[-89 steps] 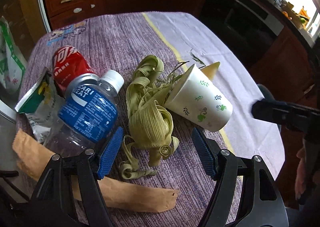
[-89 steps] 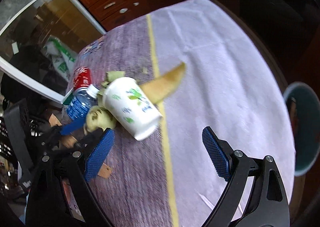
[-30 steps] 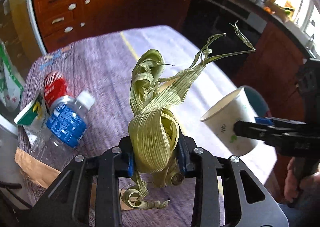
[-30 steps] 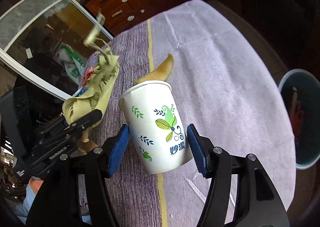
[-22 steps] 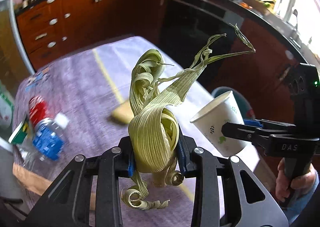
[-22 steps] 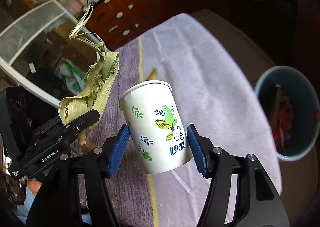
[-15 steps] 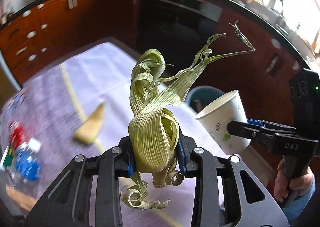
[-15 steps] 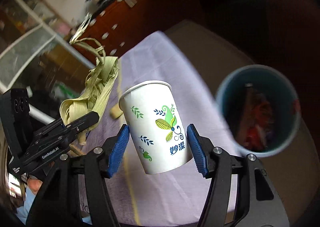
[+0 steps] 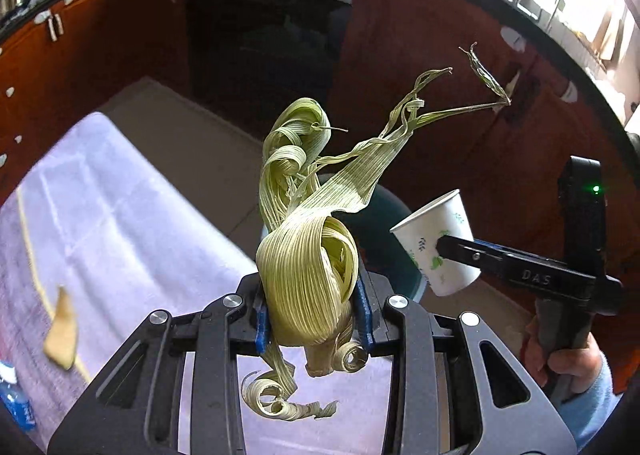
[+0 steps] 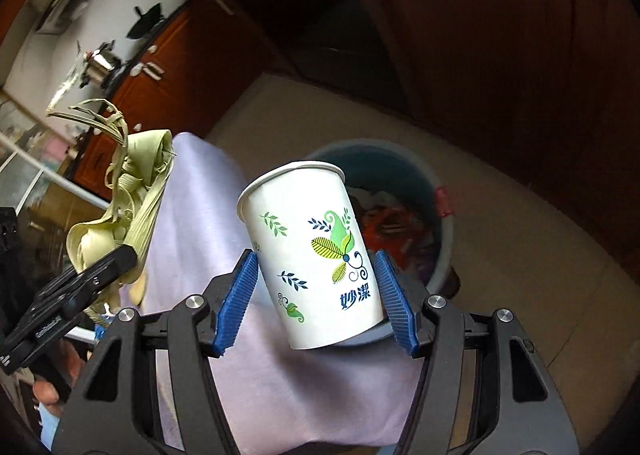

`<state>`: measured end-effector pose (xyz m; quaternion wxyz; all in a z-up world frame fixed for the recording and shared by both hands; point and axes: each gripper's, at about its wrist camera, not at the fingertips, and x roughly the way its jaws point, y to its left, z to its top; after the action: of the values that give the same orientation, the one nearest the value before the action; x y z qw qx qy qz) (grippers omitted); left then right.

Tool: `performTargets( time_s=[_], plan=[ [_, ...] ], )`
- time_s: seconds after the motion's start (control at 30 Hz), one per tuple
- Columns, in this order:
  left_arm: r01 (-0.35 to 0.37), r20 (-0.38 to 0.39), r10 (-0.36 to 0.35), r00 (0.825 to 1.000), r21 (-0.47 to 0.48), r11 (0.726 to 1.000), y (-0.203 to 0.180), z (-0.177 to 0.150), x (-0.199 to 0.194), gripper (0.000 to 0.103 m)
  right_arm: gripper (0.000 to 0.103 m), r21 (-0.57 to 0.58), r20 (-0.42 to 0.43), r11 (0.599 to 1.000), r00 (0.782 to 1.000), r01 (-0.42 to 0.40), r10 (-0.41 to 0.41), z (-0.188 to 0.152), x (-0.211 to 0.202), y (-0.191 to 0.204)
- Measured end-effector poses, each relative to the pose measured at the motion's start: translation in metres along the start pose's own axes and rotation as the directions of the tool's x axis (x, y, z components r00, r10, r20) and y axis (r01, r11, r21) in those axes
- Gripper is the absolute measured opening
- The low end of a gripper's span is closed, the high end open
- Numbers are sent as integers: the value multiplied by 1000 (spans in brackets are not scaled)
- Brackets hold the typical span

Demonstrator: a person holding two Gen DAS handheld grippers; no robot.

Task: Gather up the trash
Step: 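Carry the husk and cup over the teal bin and open both tools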

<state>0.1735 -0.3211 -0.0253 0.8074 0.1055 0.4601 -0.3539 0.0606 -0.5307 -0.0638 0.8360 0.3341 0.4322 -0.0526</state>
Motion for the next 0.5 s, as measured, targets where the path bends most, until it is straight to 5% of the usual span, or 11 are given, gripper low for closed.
performTargets(
  time_s=[0.27, 0.33, 0.5],
  plan=[
    [25, -58, -26, 998, -14, 1000, 1, 15, 52, 33, 61, 31, -31, 999, 999, 35, -34, 1, 34, -16],
    [27, -73, -29, 997, -19, 999, 3, 15, 62, 34, 72, 42, -38, 998, 999, 36, -34, 1, 40, -22],
    [32, -102, -35, 994, -32, 999, 10, 14, 79, 34, 73, 69, -62, 997, 998, 38, -34, 7, 55, -33]
  ],
)
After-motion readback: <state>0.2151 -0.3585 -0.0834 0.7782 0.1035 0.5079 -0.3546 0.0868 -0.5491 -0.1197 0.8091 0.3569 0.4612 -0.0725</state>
